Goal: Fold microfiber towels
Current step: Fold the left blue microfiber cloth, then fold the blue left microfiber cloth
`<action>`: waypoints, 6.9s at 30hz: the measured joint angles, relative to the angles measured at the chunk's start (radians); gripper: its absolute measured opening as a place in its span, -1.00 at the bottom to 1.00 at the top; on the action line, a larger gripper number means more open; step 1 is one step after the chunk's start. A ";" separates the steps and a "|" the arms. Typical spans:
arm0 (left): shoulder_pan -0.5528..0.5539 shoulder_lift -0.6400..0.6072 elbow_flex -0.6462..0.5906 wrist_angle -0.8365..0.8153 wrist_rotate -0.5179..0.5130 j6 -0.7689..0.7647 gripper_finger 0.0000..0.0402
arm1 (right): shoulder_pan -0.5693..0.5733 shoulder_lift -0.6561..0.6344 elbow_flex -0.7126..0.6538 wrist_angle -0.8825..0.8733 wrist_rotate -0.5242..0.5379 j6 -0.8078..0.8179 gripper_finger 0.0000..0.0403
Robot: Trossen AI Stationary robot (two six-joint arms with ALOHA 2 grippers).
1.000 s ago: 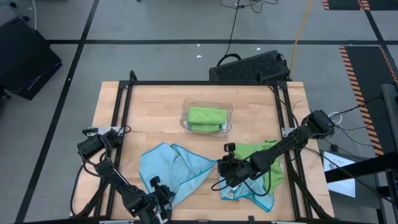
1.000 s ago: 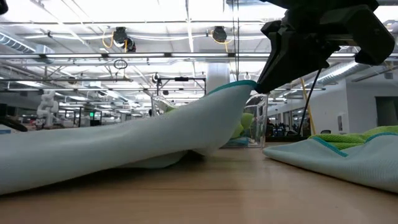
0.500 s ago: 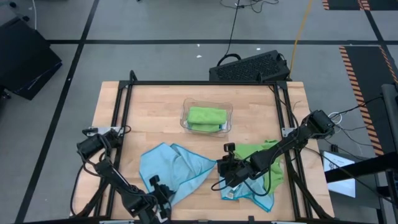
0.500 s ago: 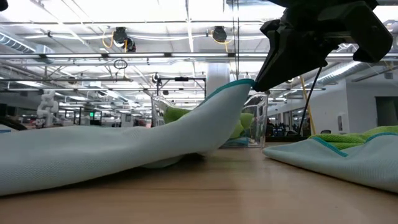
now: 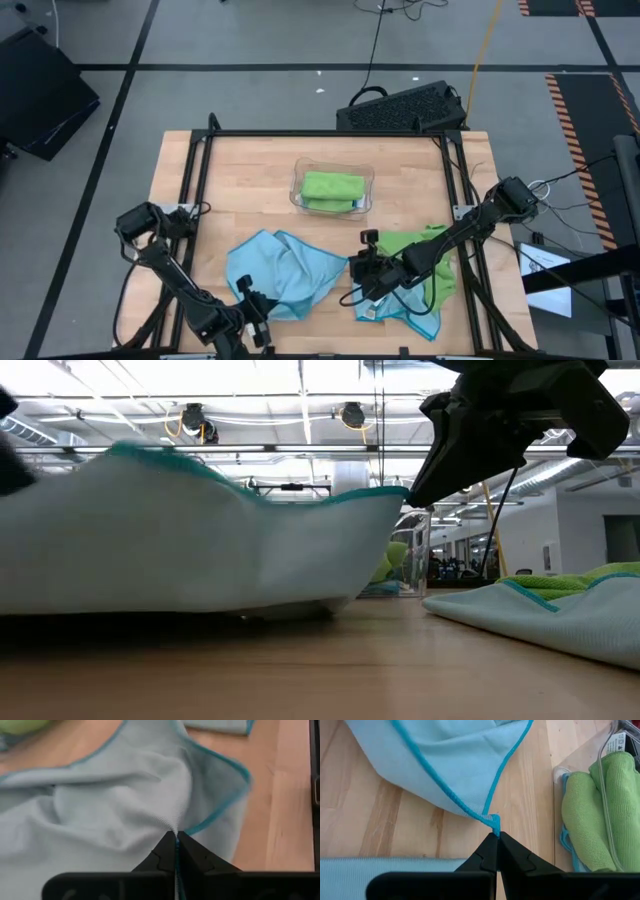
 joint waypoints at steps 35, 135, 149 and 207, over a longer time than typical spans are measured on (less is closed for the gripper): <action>-0.010 0.047 -0.002 0.069 -0.028 0.013 -0.28 | -0.005 0.000 0.000 -0.001 -0.001 0.005 -0.99; -0.083 -0.159 0.239 -0.019 -0.127 0.675 -0.96 | 0.166 -0.225 -0.101 0.508 0.165 -0.653 -0.99; -0.195 -0.450 0.412 0.002 -0.663 1.326 -0.94 | 0.126 -0.382 0.192 0.525 0.552 -0.908 -1.00; 0.036 -0.537 0.058 -0.728 -0.262 0.165 -0.96 | -0.255 -0.203 -0.052 0.518 -0.079 -0.544 -1.00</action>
